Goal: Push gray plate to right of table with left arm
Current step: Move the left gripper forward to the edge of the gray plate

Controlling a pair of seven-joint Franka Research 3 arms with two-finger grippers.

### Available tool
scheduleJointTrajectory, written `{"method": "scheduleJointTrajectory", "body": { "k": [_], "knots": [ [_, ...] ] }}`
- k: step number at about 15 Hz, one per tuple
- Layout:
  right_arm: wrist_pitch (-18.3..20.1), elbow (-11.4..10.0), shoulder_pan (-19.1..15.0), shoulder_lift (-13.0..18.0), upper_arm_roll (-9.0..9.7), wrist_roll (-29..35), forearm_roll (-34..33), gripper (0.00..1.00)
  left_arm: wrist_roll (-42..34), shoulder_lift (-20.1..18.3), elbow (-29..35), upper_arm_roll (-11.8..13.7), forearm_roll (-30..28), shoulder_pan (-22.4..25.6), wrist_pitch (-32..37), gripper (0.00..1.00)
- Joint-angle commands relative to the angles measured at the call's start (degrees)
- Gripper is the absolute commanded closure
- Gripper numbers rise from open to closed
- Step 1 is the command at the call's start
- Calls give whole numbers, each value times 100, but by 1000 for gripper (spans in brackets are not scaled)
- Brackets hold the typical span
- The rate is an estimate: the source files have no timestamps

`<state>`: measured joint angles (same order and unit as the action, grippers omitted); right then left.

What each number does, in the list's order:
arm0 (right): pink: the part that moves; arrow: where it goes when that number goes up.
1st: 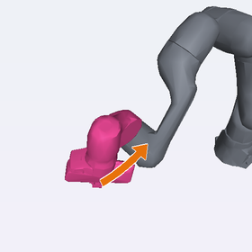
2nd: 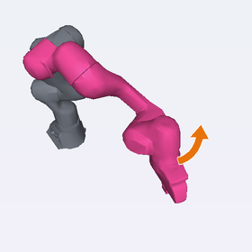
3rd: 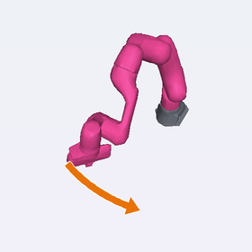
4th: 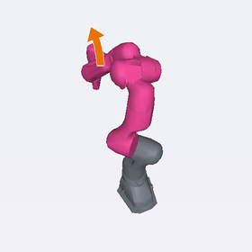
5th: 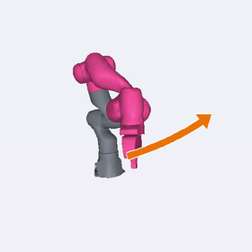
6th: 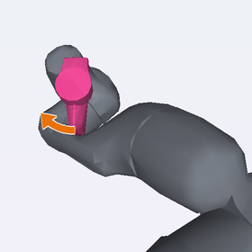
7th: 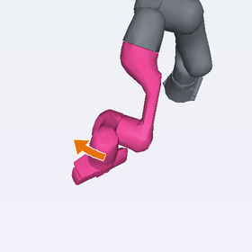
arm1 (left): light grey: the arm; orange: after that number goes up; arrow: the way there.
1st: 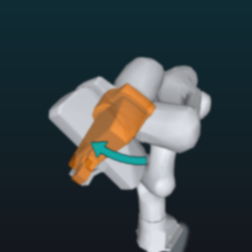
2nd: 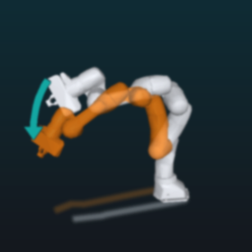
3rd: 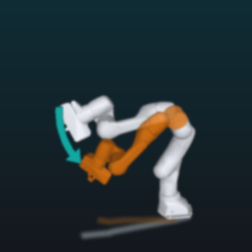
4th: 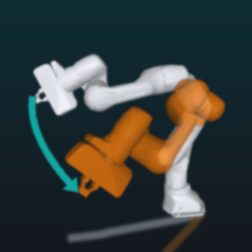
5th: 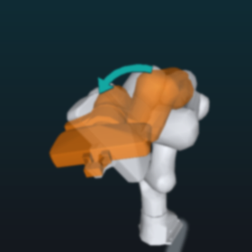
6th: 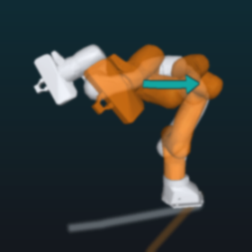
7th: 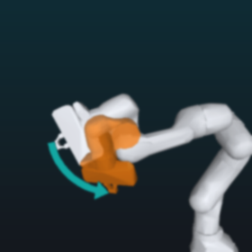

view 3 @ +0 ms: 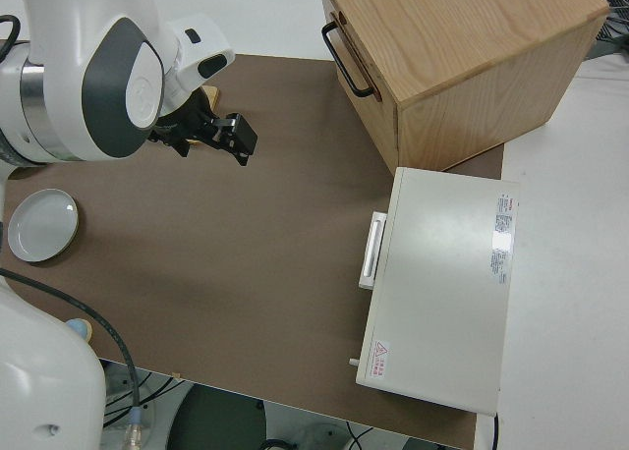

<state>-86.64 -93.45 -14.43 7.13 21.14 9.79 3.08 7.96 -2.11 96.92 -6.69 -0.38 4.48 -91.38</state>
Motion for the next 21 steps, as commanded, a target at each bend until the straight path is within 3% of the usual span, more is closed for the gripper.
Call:
{"method": "scheduleJointTrajectory", "body": {
  "k": [1,3,13,21],
  "knots": [
    [-2,-156,-139,157,83,58,123,5,-40,-87,782,-34,100,88,-563,5],
    [-2,-156,-139,157,83,58,123,5,-49,-96,1379,-42,100,123,-1160,5],
    [-2,-156,-139,157,83,67,123,5,-49,-96,2664,-86,30,159,-1769,9],
    [-2,-156,-139,157,83,58,123,5,-303,-96,3877,-104,-401,238,-2805,11]
  ]
}}
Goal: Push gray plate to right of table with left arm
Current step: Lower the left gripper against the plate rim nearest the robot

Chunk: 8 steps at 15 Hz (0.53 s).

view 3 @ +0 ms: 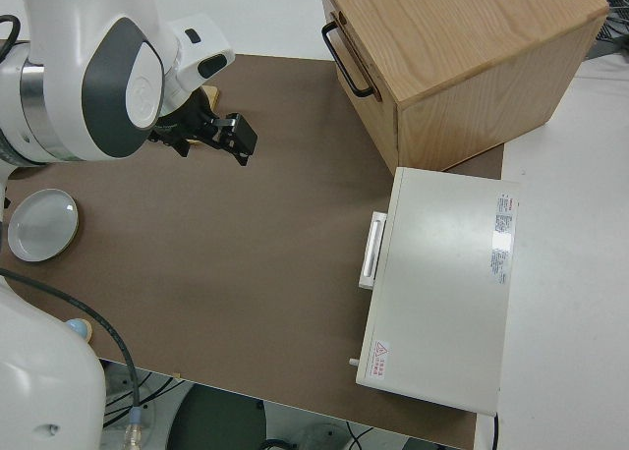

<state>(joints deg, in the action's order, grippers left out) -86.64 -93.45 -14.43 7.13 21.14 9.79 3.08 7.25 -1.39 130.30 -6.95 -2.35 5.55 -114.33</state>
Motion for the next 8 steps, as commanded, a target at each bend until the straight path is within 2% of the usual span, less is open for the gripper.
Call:
{"method": "scheduleJointTrajectory", "body": {
  "k": [1,4,7,8],
  "knots": [
    [-2,-156,-139,157,83,67,123,5,-233,-160,601,-88,-205,139,-590,13],
    [-2,-156,-139,157,83,67,123,5,-233,-169,777,-123,-205,130,-749,42],
    [-2,-156,-139,157,83,58,123,5,-224,-160,909,-140,-239,122,-863,192],
    [-2,-156,-139,157,83,58,123,5,-224,-160,971,-140,-327,113,-942,216]
  ]
}}
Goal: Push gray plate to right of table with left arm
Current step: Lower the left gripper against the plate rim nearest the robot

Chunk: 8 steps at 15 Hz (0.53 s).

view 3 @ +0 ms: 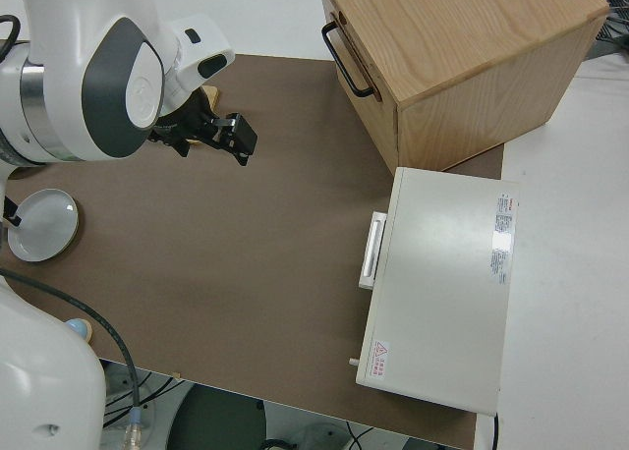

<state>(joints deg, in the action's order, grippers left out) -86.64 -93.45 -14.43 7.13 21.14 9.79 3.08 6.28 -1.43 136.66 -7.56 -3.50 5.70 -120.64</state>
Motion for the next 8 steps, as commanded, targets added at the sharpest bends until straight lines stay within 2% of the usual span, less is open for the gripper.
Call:
{"method": "scheduleJointTrajectory", "body": {
  "k": [1,4,7,8],
  "knots": [
    [-2,-156,-139,157,83,58,123,5,-127,-156,388,-79,-282,98,-345,247],
    [-2,-156,-139,157,83,58,123,5,-127,-156,397,-79,-300,98,-346,437],
    [-2,-156,-139,157,83,67,123,5,-74,-156,388,-79,-309,89,-355,563],
    [-2,-156,-139,157,83,58,123,5,-74,-156,397,-79,-309,89,-355,646]
  ]
}}
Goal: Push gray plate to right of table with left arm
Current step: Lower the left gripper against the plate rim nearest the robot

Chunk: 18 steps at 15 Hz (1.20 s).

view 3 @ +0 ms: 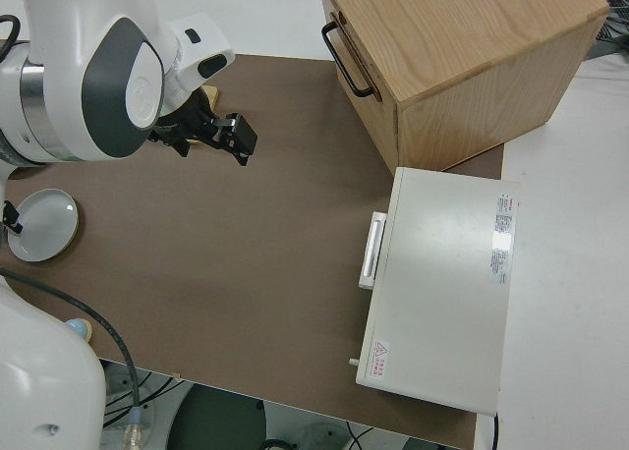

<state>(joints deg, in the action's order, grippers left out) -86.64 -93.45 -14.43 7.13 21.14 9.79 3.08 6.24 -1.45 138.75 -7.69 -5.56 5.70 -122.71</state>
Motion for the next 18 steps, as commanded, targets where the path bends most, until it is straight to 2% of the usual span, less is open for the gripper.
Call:
{"method": "scheduleJointTrajectory", "body": {
  "k": [1,2,3,8,12,18],
  "knots": [
    [-2,-156,-139,157,83,58,123,5,-79,-154,178,-66,-95,89,-148,773],
    [-2,-156,-139,157,83,58,123,5,-71,-154,178,-66,-95,80,-148,866],
    [-2,-156,-139,157,83,58,123,5,-62,-154,178,-66,-95,71,-139,904],
    [7,-156,-139,157,83,67,123,5,-35,-145,178,-66,-103,63,-183,971],
    [-2,-156,-139,157,83,58,123,7,148,-154,187,-101,-95,45,-183,1000],
    [7,-156,-139,157,83,58,123,5,553,-145,187,-452,-296,36,-192,1000]
  ]
}}
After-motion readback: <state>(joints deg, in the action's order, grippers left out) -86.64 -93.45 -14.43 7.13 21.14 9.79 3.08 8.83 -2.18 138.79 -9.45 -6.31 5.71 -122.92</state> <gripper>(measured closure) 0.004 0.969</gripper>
